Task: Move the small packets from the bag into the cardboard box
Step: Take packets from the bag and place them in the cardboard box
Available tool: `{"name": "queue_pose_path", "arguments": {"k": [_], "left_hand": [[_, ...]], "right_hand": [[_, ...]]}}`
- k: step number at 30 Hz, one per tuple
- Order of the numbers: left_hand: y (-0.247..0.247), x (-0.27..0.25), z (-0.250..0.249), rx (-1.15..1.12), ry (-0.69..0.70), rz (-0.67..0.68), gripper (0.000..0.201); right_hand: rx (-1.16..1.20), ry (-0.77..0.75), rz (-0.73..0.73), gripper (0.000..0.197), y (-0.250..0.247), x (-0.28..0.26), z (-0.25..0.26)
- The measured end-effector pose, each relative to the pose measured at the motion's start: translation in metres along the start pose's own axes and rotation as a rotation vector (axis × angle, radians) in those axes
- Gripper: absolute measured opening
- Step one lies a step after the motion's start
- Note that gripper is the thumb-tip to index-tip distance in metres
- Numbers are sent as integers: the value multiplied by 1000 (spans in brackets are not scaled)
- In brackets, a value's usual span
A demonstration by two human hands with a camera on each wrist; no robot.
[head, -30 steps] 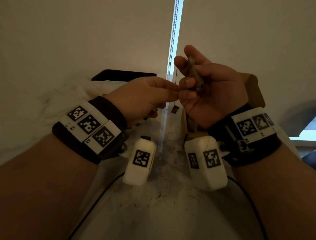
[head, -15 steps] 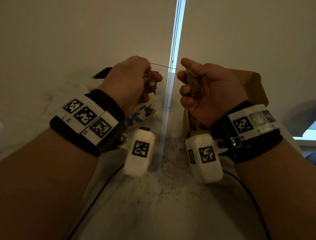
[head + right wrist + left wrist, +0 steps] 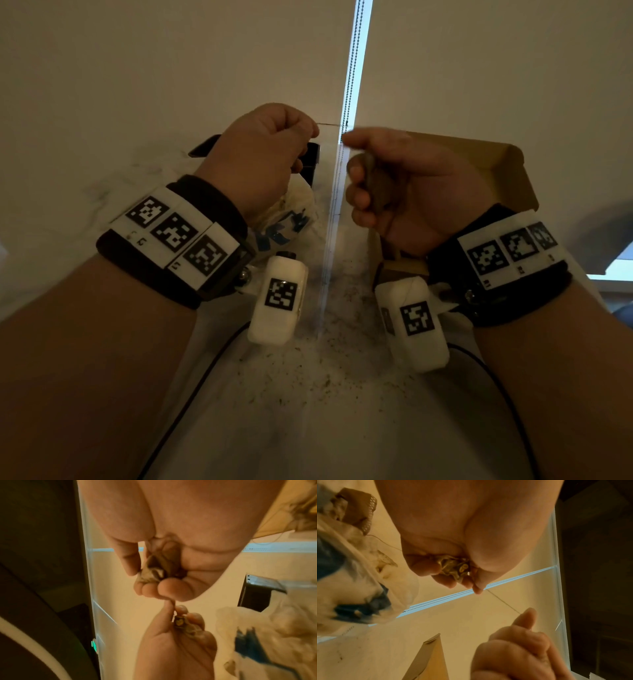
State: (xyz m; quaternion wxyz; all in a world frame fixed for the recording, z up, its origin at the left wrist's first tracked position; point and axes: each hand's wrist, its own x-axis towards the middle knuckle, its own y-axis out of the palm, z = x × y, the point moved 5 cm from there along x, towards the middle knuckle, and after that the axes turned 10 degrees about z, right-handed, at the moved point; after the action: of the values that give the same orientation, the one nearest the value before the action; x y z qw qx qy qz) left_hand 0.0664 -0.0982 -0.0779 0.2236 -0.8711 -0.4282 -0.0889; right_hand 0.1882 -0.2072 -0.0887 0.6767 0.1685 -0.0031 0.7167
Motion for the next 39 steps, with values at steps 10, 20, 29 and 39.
{"name": "queue_pose_path", "arguments": {"k": [10, 20, 29, 39], "left_hand": [[16, -7, -2, 286, 0, 224, 15], [14, -5, 0, 299, 0, 204, 13], [23, -9, -6, 359, 64, 319, 12], [21, -8, -4, 337, 3, 362, 3]], "right_hand": [[299, -163, -162, 37, -15, 4, 7], [288, -169, -152, 24, -13, 2, 7], [340, -144, -270, 20, -21, 6, 2], [213, -159, -374, 26, -31, 6, 1]]}}
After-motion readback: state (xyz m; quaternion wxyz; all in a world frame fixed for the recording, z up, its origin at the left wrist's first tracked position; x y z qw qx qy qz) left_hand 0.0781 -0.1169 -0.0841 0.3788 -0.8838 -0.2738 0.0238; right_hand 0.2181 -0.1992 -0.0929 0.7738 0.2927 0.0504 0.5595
